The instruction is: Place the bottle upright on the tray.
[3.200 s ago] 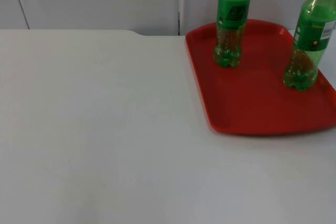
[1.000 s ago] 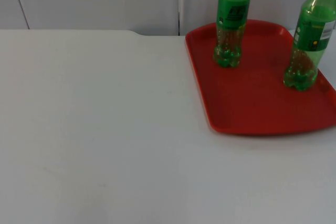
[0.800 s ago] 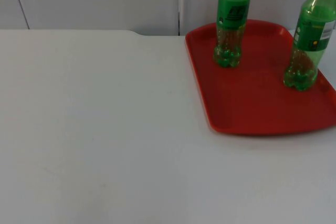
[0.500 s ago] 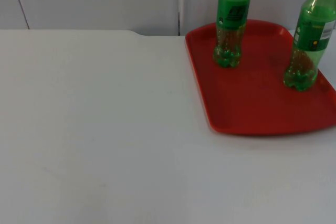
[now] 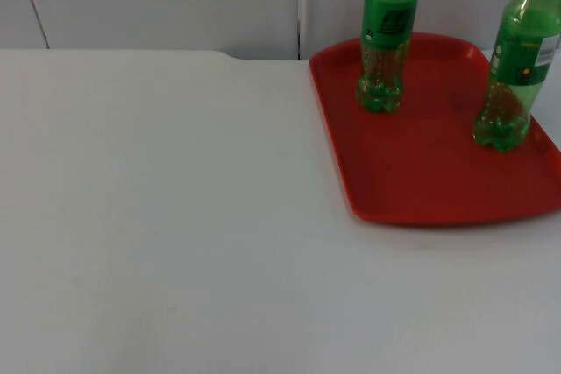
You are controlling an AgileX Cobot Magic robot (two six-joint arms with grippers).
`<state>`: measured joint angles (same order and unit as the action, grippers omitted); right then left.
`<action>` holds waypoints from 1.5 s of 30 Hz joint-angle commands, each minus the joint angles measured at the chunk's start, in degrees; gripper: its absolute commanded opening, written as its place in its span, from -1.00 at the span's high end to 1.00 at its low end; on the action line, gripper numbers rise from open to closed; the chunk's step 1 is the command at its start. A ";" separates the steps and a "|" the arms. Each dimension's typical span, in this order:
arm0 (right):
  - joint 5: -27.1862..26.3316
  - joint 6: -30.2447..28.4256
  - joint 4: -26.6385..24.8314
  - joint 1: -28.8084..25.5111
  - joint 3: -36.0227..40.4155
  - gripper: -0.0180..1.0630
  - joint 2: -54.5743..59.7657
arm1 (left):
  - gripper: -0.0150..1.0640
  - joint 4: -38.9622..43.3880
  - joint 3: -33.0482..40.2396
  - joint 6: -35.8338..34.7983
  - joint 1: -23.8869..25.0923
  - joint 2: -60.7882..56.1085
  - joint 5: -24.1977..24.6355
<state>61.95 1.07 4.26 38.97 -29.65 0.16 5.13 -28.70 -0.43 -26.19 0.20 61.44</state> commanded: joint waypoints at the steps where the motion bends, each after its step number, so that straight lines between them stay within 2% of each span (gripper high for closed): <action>1: -0.21 -0.61 -0.07 0.17 0.17 -0.98 -0.16 | -0.98 0.46 0.38 -0.33 2.88 -0.20 0.08; 30: -0.21 -0.47 -0.06 0.17 0.17 -0.98 -0.16 | -0.98 0.46 0.38 -0.33 24.61 -0.20 -0.02; 35: -0.21 -0.47 -0.06 0.17 0.17 -0.98 -0.16 | -0.98 0.46 0.38 -0.33 26.21 -0.20 -0.02; 45: -0.21 -0.47 -0.06 0.17 0.17 -0.98 -0.16 | -0.98 0.46 0.38 -0.33 26.21 -0.20 -0.02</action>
<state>61.95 1.07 4.26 38.97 -29.65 0.16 5.36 -28.70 -0.43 -0.20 0.20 61.55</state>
